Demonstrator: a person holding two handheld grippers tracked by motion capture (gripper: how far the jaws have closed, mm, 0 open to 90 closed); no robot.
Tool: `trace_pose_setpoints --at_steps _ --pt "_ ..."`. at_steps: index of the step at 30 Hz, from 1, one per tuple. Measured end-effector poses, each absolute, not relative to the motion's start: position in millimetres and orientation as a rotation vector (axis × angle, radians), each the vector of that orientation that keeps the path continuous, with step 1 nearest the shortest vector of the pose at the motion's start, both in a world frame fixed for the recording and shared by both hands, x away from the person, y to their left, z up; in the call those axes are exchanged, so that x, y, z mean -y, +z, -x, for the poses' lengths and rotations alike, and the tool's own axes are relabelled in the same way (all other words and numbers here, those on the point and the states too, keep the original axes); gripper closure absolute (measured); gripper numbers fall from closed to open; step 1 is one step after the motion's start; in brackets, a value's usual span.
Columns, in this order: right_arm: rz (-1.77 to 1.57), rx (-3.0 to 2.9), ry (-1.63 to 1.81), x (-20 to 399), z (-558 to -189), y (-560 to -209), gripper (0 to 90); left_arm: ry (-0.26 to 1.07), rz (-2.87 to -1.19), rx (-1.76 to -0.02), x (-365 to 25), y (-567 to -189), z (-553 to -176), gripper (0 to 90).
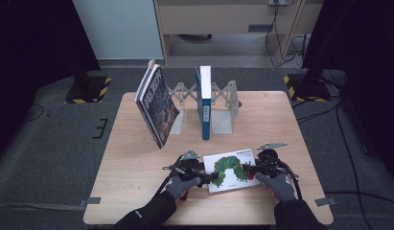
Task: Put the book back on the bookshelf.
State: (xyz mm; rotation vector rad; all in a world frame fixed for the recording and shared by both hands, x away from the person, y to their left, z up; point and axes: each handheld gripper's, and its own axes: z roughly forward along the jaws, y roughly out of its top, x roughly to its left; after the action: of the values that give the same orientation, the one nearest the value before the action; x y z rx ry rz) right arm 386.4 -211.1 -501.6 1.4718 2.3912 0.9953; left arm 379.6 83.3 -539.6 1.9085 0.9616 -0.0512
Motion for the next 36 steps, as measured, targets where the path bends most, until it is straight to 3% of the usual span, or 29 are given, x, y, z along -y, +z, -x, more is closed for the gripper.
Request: trace_pose_setpoints --at_steps 8,13,22,36 --pt "-1.559 -2.395 0.982 212.2 -391.5 -509.0 40.2 -0.059 -1.903 -0.959 -82.2 -539.9 -379.0 17.7" --pt "-1.564 -2.442 1.068 207.8 -391.1 -510.7 40.4 -0.132 -1.879 -0.956 -79.1 -540.9 -377.7 17.7" --pt "-1.559 -2.432 1.101 201.7 -389.5 -510.2 36.8 -0.105 -1.91 -0.96 -76.4 -538.4 -372.7 19.3" --pt "-1.591 -2.423 1.218 204.5 -389.3 -508.7 32.6 -0.172 -1.899 -0.955 -86.9 -532.2 -374.6 38.0"
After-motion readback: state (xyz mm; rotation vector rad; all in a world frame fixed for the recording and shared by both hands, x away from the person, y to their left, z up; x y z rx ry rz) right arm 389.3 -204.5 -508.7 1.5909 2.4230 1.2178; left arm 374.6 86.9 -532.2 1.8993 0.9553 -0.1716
